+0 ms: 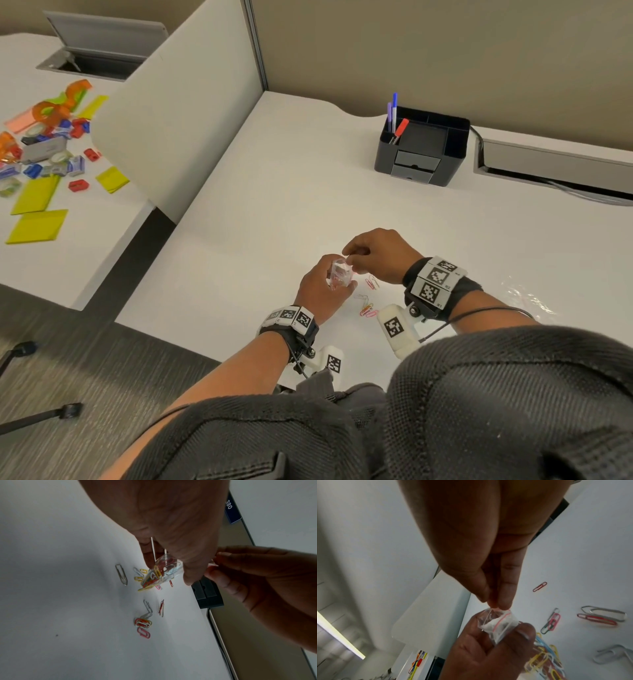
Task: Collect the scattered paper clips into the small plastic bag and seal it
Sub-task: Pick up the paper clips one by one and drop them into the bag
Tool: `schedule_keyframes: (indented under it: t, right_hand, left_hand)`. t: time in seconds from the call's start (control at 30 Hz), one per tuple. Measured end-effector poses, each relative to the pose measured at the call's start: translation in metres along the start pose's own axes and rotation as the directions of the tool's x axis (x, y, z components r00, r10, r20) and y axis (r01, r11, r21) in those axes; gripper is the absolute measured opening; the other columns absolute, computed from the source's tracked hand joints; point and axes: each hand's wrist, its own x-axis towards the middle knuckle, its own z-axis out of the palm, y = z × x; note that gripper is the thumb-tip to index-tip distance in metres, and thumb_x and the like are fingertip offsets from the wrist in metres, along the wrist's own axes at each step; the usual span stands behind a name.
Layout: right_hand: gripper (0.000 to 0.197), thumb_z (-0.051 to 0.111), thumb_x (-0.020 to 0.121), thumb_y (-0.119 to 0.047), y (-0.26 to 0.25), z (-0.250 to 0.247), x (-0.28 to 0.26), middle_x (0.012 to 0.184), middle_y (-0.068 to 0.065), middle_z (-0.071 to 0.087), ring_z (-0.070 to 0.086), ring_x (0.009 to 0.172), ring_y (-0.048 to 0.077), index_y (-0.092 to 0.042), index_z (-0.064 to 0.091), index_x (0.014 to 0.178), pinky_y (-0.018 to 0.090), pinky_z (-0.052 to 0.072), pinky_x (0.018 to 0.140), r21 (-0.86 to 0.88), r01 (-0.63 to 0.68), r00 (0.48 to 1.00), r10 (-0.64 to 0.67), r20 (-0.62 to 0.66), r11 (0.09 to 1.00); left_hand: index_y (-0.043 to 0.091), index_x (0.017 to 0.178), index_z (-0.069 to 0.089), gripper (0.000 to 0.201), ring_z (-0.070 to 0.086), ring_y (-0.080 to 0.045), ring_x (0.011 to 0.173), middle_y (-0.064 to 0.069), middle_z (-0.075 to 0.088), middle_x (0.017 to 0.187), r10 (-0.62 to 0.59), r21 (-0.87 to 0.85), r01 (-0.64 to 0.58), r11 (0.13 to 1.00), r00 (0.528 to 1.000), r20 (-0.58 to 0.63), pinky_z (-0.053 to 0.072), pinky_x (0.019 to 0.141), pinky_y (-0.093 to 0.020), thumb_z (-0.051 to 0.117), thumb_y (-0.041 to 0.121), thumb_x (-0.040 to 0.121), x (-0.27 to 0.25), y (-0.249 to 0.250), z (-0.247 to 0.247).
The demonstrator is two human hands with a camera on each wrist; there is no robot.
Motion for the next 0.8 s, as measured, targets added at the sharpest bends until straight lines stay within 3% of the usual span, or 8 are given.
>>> schedule_keyframes:
  t: [0.1,0.17,0.3,0.4,0.47,0.57,0.8]
  right_hand:
    - [0.014,0.062,0.091,-0.016,0.016,0.003,0.001,0.087,-0.004,0.071,0.072,0.08,0.014,-0.015,0.071,0.102,0.026,0.056,0.08,0.012,-0.023,0.998,0.024,-0.065,1.0]
    - [0.016,0.063,0.09,-0.022,0.037,0.006,0.001,0.095,-0.002,0.07,0.069,0.089,0.018,-0.017,0.069,0.104,0.027,0.052,0.081,-0.087,-0.083,0.989,0.072,-0.127,0.993]
    - [0.071,0.073,0.078,-0.052,0.082,0.028,-0.009,0.127,0.006,0.05,0.054,0.111,0.024,-0.019,0.046,0.135,0.035,0.046,0.095,-0.429,-0.173,0.968,0.234,0.092,0.886]
    - [0.092,0.078,0.071,-0.053,0.097,0.043,-0.018,0.134,0.007,0.036,0.045,0.118,0.026,-0.019,0.033,0.144,0.039,0.043,0.101,-0.449,-0.099,0.975,0.177,0.136,0.888]
    - [0.092,0.078,0.073,-0.049,0.102,0.048,-0.019,0.136,0.005,0.034,0.043,0.121,0.024,-0.021,0.031,0.146,0.037,0.043,0.101,-0.415,-0.068,0.984,0.129,0.12,0.907]
    - [0.08,0.075,0.079,-0.043,0.103,0.051,-0.016,0.134,0.001,0.037,0.047,0.118,0.022,-0.023,0.037,0.146,0.033,0.043,0.098,-0.383,-0.034,0.989,0.086,0.12,0.923]
    - [0.044,0.066,0.089,-0.032,0.089,0.066,0.01,0.119,0.002,0.053,0.056,0.108,0.024,-0.019,0.056,0.129,0.028,0.041,0.089,-0.313,-0.038,0.996,0.06,0.061,0.949]
  left_hand:
    - [0.03,0.118,0.052,0.042,0.061,-0.01,0.089,0.008,0.065,0.103,0.003,-0.012,-0.003,1.0,1.0,-0.007,0.039,0.067,-0.005,0.072,0.031,0.081,0.001,-0.003,0.001]
    - [0.031,0.117,0.053,0.042,0.062,-0.012,0.091,0.006,0.066,0.105,-0.001,-0.026,0.001,1.0,1.0,-0.019,0.043,0.071,-0.01,0.072,0.031,0.08,0.002,-0.005,0.0]
    - [0.03,0.117,0.054,0.042,0.064,-0.013,0.091,0.005,0.067,0.105,-0.023,-0.033,0.022,0.999,0.999,-0.031,0.049,0.076,-0.018,0.073,0.029,0.08,0.002,-0.012,-0.005]
    - [0.03,0.118,0.054,0.042,0.063,-0.013,0.091,0.005,0.067,0.105,-0.043,-0.024,0.042,0.999,0.998,-0.041,0.044,0.07,-0.008,0.074,0.03,0.08,0.0,-0.018,-0.008]
    - [0.03,0.118,0.054,0.042,0.062,-0.011,0.09,0.006,0.066,0.105,-0.051,-0.013,0.05,0.999,0.998,-0.044,0.038,0.065,-0.001,0.074,0.031,0.081,0.0,-0.019,-0.01]
    - [0.029,0.119,0.054,0.043,0.061,-0.01,0.089,0.006,0.066,0.105,-0.052,-0.006,0.052,0.999,0.998,-0.035,0.038,0.063,0.0,0.074,0.031,0.081,0.001,-0.018,-0.012]
    - [0.031,0.119,0.052,0.042,0.062,-0.012,0.092,0.007,0.066,0.104,-0.066,-0.006,0.066,0.998,0.998,-0.016,0.043,0.07,-0.011,0.073,0.031,0.082,0.006,-0.018,-0.017]
